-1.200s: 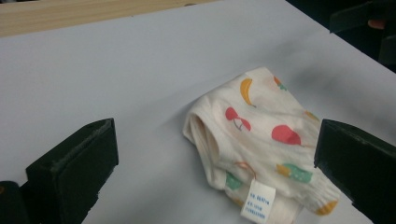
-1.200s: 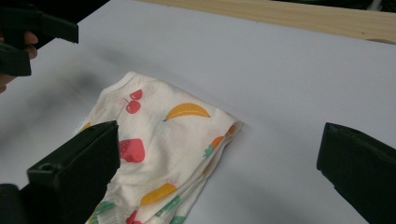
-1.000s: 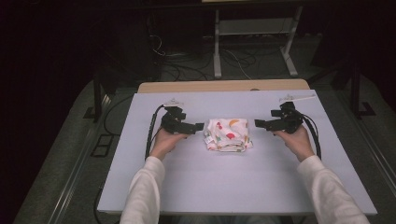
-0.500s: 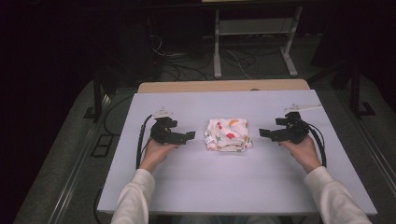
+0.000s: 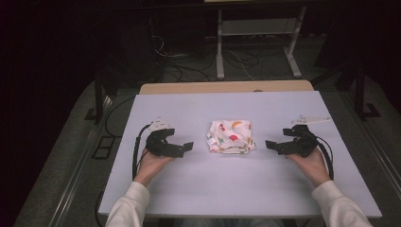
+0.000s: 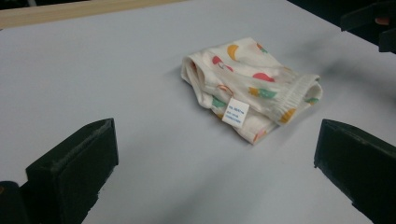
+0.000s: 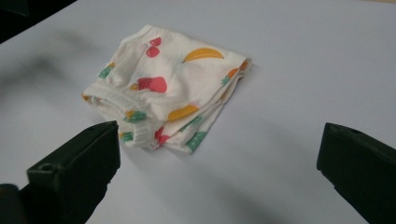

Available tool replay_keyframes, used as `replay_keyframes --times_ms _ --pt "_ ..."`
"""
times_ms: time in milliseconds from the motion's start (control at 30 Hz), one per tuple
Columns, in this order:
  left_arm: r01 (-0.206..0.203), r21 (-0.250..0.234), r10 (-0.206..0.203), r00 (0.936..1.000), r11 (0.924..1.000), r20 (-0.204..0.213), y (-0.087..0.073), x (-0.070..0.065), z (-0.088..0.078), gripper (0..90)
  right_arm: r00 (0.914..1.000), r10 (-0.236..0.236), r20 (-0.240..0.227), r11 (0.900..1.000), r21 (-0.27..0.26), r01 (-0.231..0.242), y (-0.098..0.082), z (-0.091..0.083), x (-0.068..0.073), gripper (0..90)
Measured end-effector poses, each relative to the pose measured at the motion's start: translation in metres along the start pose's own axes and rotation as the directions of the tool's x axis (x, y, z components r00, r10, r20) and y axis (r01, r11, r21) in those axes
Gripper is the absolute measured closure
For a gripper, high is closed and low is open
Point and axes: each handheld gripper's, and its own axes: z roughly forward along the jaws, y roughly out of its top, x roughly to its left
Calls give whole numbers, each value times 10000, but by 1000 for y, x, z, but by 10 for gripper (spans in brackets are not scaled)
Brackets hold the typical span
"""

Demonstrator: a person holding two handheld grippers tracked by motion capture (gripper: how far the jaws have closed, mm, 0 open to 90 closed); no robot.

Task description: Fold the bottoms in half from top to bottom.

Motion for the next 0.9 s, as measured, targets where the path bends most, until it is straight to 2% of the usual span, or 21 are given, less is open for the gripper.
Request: replay_keyframes --times_ms 333,667,800,900 --pt "-327 -8 327 9994 9995 -90 -17 -10 -13 0 9994 -224 -253 9997 -84 222 -14 -10 13 0" --pt "-539 -411 521 9976 9977 -451 -39 -18 -27 0 9990 -291 -345 9993 -249 282 -34 -27 18 0" --pt "-788 -437 766 9958 9959 -501 -44 -23 -30 0 9987 -310 -398 9987 -409 293 -44 -34 19 0" --pt "-786 -517 764 9961 9956 -435 -48 -27 -32 0 9985 -359 -405 9984 -450 340 -50 -38 20 0"
